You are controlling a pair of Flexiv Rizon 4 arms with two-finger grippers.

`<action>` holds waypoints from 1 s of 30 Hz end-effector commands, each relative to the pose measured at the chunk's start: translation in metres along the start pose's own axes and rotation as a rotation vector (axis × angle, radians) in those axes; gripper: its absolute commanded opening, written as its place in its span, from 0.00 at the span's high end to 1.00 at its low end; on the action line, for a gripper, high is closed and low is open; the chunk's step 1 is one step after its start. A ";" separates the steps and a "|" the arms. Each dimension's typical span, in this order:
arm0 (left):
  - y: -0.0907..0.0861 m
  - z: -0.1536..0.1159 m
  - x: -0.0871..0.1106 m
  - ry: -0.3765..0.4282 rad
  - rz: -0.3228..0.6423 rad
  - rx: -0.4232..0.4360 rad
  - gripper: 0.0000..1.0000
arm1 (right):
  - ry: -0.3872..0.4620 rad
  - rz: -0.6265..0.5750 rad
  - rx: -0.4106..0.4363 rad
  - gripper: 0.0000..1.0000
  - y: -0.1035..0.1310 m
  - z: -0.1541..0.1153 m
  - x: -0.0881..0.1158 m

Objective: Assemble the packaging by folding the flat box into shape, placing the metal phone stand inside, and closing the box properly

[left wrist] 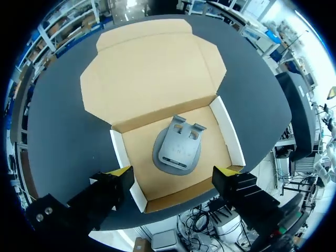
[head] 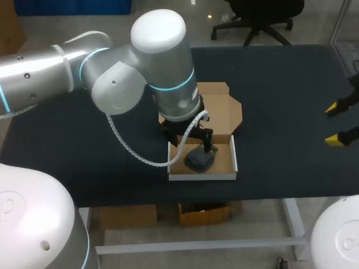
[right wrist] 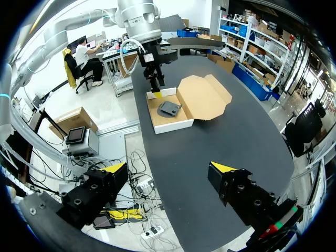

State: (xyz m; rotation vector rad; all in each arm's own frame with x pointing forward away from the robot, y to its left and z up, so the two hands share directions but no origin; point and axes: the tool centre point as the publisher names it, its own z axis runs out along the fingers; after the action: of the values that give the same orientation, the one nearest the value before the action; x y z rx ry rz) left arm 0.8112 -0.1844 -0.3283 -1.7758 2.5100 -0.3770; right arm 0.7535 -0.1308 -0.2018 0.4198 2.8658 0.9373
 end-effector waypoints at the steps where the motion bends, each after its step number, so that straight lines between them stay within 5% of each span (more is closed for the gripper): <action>1: -0.002 -0.010 -0.020 0.091 0.032 0.016 0.00 | 0.002 -0.001 -0.002 0.00 0.000 -0.001 0.000; 14: -0.031 -0.019 -0.062 0.210 0.109 0.074 0.00 | 0.002 -0.001 -0.002 0.00 0.000 -0.001 0.000; 30: -0.046 -0.025 -0.070 0.247 0.216 0.125 0.00 | 0.002 -0.001 -0.002 0.00 0.000 -0.001 0.000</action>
State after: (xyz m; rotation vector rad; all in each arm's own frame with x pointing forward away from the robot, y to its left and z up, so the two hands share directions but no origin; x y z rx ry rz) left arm 0.8737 -0.1292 -0.3008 -1.4767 2.7378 -0.7622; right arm 0.7535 -0.1308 -0.2018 0.4198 2.8658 0.9372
